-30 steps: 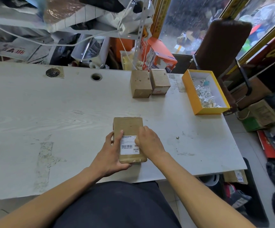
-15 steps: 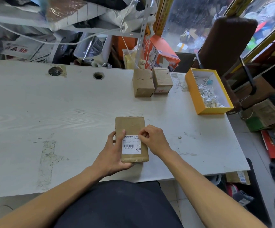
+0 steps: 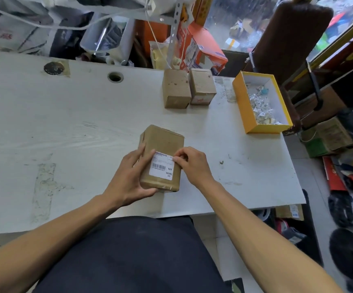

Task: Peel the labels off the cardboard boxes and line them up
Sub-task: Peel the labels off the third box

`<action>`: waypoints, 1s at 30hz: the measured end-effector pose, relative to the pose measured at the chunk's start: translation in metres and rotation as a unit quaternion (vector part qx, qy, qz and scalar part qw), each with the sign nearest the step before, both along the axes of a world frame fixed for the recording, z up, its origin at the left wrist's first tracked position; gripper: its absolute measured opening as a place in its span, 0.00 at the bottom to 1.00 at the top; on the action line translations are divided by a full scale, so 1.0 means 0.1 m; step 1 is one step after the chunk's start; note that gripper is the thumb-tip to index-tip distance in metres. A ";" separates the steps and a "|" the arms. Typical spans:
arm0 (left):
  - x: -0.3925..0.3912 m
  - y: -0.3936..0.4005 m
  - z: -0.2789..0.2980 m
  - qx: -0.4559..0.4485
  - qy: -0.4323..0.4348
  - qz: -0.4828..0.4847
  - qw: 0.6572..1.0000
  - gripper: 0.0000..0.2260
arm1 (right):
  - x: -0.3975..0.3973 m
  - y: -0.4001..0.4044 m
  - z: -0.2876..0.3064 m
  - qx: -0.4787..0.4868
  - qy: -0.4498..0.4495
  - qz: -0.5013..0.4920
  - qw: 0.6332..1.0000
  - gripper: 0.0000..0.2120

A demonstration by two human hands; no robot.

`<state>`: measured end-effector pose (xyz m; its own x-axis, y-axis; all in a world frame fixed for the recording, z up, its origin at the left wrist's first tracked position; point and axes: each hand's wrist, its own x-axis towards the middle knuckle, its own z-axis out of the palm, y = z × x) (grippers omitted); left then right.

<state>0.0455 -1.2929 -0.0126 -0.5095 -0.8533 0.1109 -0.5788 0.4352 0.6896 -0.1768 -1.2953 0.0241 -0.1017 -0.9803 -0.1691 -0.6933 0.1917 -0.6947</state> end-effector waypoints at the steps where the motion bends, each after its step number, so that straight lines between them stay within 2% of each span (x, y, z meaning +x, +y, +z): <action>1: -0.05 -0.01 -0.01 -0.013 0.013 -0.012 1.000 0.45 | -0.05 0.01 -0.01 0.004 0.001 -0.010 1.000 0.03; 6: -0.32 0.02 0.02 -0.041 0.025 -0.043 0.998 0.39 | -0.22 0.12 -0.06 0.049 -0.003 -0.044 0.998 0.06; 12: -0.40 0.00 0.02 -0.078 0.012 -0.036 0.996 0.37 | -0.25 0.07 -0.02 0.101 0.033 -0.006 0.994 0.06; 17: -0.49 -0.03 0.00 -0.105 -0.025 -0.048 0.993 0.37 | -0.27 0.08 -0.04 0.137 0.023 -0.009 0.990 0.06; 30: -0.52 -0.06 -0.03 -0.108 -0.059 -0.066 0.990 0.35 | -0.31 0.14 -0.02 0.147 -0.003 -0.026 0.989 0.07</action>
